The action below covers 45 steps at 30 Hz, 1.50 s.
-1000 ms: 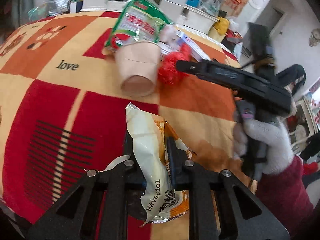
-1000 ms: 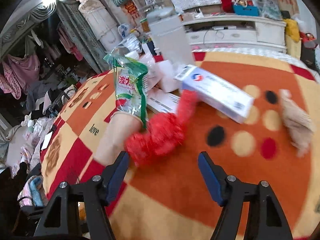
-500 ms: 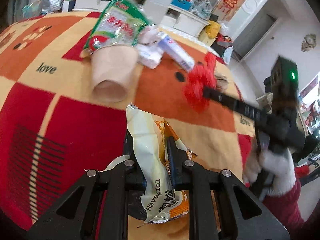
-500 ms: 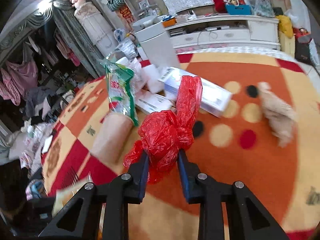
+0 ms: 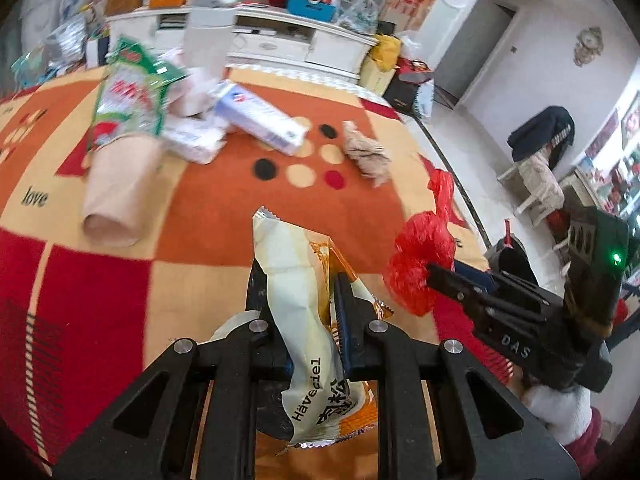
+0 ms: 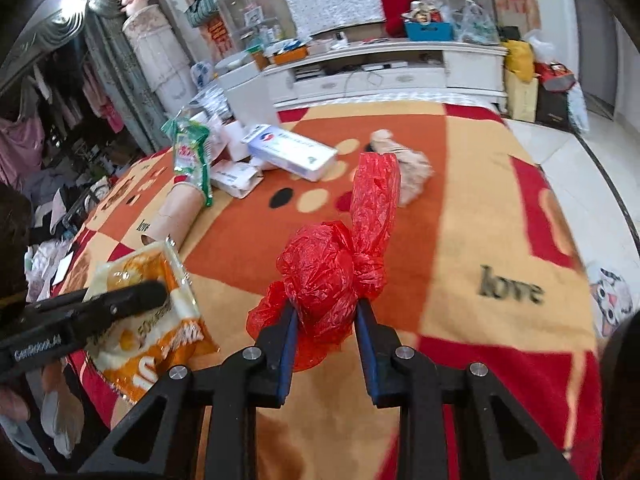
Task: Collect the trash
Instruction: 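Carry the snack bag with the left tool while the right tool carries the red bag to the bin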
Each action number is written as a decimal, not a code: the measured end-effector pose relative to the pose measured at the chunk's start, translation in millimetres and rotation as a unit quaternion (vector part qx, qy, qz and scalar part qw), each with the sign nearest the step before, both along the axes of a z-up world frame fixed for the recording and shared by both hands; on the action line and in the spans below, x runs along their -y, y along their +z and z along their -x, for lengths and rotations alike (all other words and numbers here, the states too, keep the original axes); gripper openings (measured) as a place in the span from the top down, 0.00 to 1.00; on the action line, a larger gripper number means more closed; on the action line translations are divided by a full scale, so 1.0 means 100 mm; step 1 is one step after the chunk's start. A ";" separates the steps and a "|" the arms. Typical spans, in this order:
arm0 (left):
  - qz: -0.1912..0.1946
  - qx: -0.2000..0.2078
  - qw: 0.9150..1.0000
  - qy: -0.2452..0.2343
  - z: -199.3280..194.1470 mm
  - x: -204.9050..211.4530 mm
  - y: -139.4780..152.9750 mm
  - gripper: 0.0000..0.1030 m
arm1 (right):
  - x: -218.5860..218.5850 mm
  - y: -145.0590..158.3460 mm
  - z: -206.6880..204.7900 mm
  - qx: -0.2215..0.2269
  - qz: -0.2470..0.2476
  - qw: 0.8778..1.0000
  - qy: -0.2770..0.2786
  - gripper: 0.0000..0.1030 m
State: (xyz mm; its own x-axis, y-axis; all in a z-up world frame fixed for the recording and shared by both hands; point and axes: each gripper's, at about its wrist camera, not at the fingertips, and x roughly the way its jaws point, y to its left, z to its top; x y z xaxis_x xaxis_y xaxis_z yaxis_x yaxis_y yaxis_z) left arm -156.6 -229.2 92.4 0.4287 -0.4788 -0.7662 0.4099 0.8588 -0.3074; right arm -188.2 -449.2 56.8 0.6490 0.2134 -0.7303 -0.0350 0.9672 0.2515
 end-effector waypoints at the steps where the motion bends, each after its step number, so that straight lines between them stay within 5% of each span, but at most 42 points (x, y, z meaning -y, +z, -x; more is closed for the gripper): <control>1: -0.001 0.002 1.000 -0.006 0.01 0.07 0.01 0.86 | 0.06 0.01 0.05 0.002 0.000 1.000 -0.006 0.74; 18: 0.019 0.013 0.995 -0.095 0.12 1.16 0.18 0.86 | 1.05 0.05 0.74 -0.003 0.002 0.994 -0.108 0.74; 45: 0.057 -0.016 0.977 -0.204 0.28 2.69 0.15 0.86 | 2.42 -0.05 1.54 -0.030 0.037 0.965 -0.256 0.74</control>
